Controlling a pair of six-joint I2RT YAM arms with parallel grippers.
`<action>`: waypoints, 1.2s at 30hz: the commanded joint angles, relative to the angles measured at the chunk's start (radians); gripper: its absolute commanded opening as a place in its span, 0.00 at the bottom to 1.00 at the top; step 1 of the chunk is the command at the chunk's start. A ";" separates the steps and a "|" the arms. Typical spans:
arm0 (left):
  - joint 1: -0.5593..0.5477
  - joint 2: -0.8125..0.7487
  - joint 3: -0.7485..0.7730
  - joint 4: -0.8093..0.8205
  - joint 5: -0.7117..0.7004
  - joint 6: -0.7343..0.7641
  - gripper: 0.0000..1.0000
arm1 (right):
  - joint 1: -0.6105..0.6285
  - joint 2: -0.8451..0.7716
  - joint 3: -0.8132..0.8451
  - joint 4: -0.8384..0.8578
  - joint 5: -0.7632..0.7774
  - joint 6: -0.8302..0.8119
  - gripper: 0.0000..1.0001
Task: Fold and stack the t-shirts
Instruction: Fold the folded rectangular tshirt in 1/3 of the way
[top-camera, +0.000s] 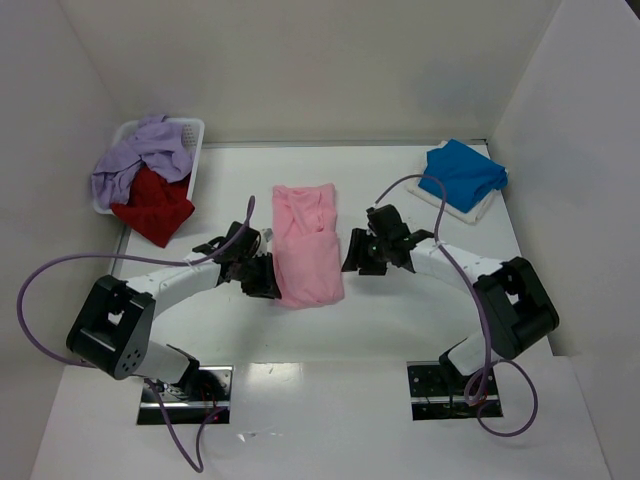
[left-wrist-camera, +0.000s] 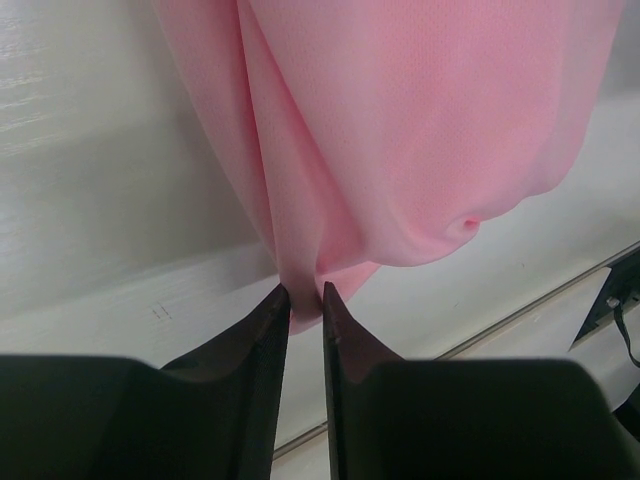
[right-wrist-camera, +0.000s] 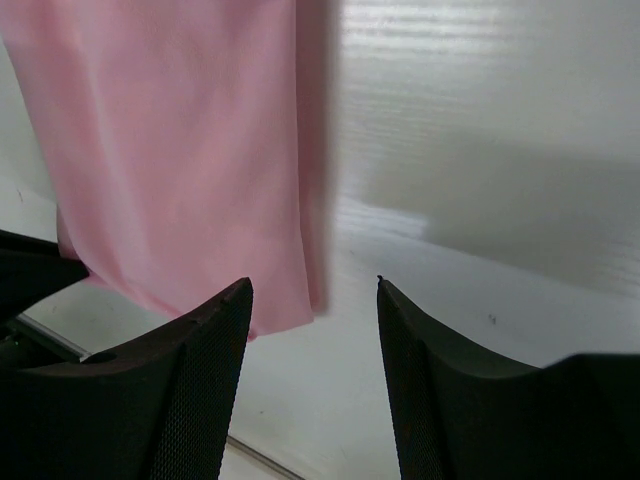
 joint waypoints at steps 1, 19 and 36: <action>-0.004 0.004 -0.005 -0.002 -0.014 -0.021 0.28 | 0.043 -0.030 -0.034 0.059 -0.026 0.040 0.59; -0.004 0.041 -0.005 -0.002 -0.014 -0.021 0.29 | 0.117 0.038 -0.098 0.110 -0.015 0.089 0.55; -0.004 0.078 -0.005 -0.002 -0.004 -0.003 0.27 | 0.158 0.071 -0.123 0.183 -0.017 0.144 0.45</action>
